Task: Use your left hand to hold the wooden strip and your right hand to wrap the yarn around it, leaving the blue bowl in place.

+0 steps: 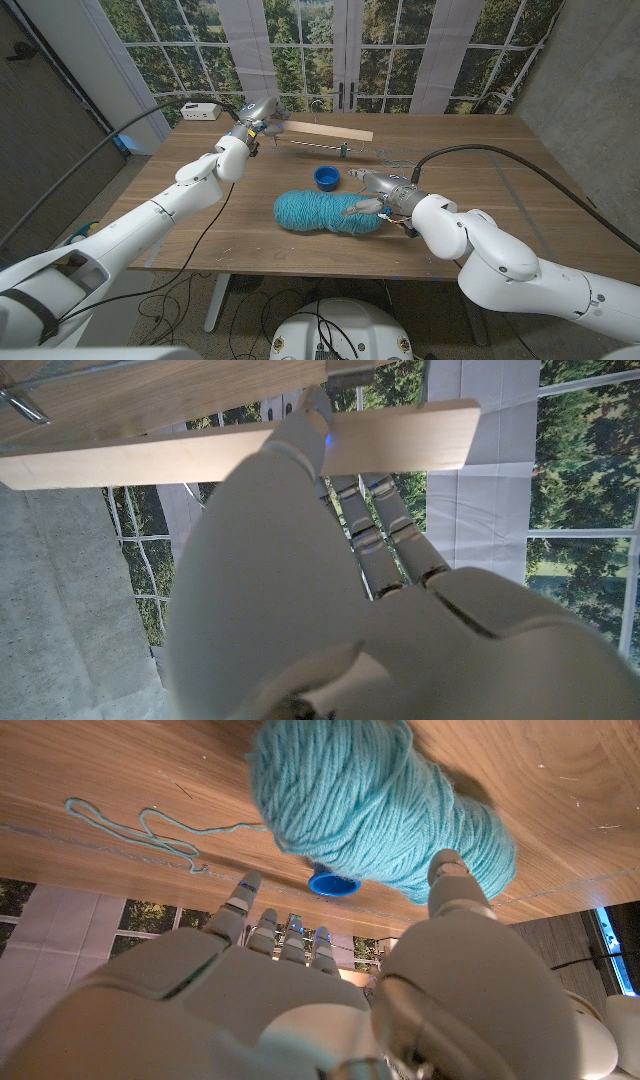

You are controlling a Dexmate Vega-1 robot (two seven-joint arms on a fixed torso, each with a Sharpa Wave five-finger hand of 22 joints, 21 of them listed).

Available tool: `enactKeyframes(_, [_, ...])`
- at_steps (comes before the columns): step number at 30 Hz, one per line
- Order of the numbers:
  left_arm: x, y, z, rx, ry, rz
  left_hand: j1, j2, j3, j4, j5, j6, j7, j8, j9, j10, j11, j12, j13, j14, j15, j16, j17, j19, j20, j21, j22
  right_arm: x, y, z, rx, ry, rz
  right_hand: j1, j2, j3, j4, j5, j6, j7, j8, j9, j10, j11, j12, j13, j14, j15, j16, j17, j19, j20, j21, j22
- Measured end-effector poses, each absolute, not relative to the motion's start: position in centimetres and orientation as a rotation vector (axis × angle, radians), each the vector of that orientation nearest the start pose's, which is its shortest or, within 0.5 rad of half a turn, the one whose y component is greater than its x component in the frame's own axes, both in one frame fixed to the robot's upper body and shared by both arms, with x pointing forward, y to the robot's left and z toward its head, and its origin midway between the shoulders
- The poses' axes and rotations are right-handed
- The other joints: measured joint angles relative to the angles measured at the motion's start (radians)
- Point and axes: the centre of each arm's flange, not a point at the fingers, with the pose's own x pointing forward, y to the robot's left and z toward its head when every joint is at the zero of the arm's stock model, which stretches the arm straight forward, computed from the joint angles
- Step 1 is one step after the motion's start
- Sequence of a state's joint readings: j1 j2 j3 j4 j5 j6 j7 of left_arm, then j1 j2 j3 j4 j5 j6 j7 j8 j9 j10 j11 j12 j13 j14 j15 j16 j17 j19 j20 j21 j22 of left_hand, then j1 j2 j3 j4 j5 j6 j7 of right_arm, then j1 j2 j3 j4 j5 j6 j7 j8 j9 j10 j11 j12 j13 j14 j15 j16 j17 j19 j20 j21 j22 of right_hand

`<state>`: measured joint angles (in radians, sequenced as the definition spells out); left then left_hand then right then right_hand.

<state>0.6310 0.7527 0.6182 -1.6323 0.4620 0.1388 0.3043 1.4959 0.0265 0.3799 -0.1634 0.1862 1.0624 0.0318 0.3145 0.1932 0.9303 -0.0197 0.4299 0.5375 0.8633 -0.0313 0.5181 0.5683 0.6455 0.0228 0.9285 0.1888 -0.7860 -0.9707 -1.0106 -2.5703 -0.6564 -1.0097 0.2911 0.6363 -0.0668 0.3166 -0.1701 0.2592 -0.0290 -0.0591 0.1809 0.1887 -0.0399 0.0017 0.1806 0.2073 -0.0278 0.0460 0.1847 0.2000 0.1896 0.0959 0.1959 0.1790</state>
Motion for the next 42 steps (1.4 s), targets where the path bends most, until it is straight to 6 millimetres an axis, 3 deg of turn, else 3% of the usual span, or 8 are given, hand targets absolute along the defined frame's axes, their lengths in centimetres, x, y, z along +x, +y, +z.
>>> enactKeyframes(11, [60.5,24.3,9.9,1.245,-0.853,0.276,0.000,0.000,0.000,0.000,0.000,0.000,0.000,0.000,0.000,0.000,0.000,0.000,0.012,0.000,0.000,0.000,0.008,0.000,0.000,0.004,-0.004,43.6,-9.9,-5.1,-1.546,-0.349,0.186,0.009,-0.009,-0.014,0.012,0.008,-0.038,-0.013,0.000,0.000,-0.016,-0.005,0.002,0.000,-0.013,-0.005,0.000,0.003,-0.013,-0.012,0.000,0.000])
enactKeyframes(16, [60.4,24.3,9.8,1.245,-0.853,0.278,0.000,0.000,0.000,0.000,0.000,0.000,0.000,-0.002,0.000,0.000,0.000,-0.001,0.015,0.000,0.000,0.000,0.014,0.000,0.000,0.012,-0.005,44.0,-9.5,-5.7,-1.575,-0.325,0.198,0.006,-0.015,-0.028,0.019,0.008,-0.048,-0.002,0.000,0.000,-0.022,-0.003,0.005,0.000,-0.016,-0.008,0.005,0.003,-0.017,-0.008,0.000,0.000])
enactKeyframes(24, [60.3,24.1,9.8,1.246,-0.854,0.277,0.000,0.000,-0.003,0.003,0.000,0.005,-0.001,-0.006,0.000,0.000,0.000,-0.001,0.024,0.000,-0.011,-0.001,0.021,0.000,0.000,0.012,-0.005,44.7,-8.8,-6.3,-1.613,-0.287,0.219,0.014,-0.022,-0.029,0.020,0.019,-0.063,0.002,0.000,0.005,-0.028,0.004,0.005,0.000,-0.019,-0.005,0.005,0.003,-0.022,-0.003,0.000,0.000])
enactKeyframes(31, [60.3,23.9,9.8,1.247,-0.852,0.277,0.000,0.000,-0.003,0.003,0.000,0.005,-0.001,-0.006,0.000,0.000,0.000,-0.001,0.033,0.000,-0.011,-0.001,0.027,0.000,0.000,0.020,-0.005,45.3,-8.3,-6.7,-1.649,-0.247,0.238,0.042,-0.003,-0.029,0.020,0.026,-0.066,0.005,0.004,0.005,-0.032,0.008,0.012,0.000,-0.023,-0.002,0.013,0.002,-0.016,0.003,0.002,0.000])
enactKeyframes(38, [60.4,23.7,9.7,1.248,-0.850,0.275,0.000,0.000,-0.003,0.003,0.000,0.005,-0.001,-0.002,0.000,0.000,0.000,-0.001,0.042,0.011,-0.021,-0.004,0.032,0.000,0.000,0.028,-0.005,46.1,-7.9,-7.0,-1.671,-0.210,0.253,0.071,0.026,-0.027,0.023,0.041,-0.030,0.013,0.021,0.005,0.013,0.003,0.029,0.000,0.038,-0.020,0.040,0.002,0.026,0.012,0.017,0.000])
enactKeyframes(42, [60.4,23.6,9.6,1.250,-0.848,0.272,0.000,0.000,-0.003,0.003,0.000,0.006,0.001,-0.002,0.000,0.000,0.000,-0.001,0.045,0.011,-0.022,-0.005,0.035,0.000,0.000,0.028,-0.005,46.5,-7.7,-7.2,-1.679,-0.184,0.264,0.094,0.049,-0.034,0.030,0.049,0.053,0.022,0.046,0.002,0.101,0.003,0.059,0.000,0.124,-0.046,0.072,0.007,0.081,0.000,0.033,0.000])
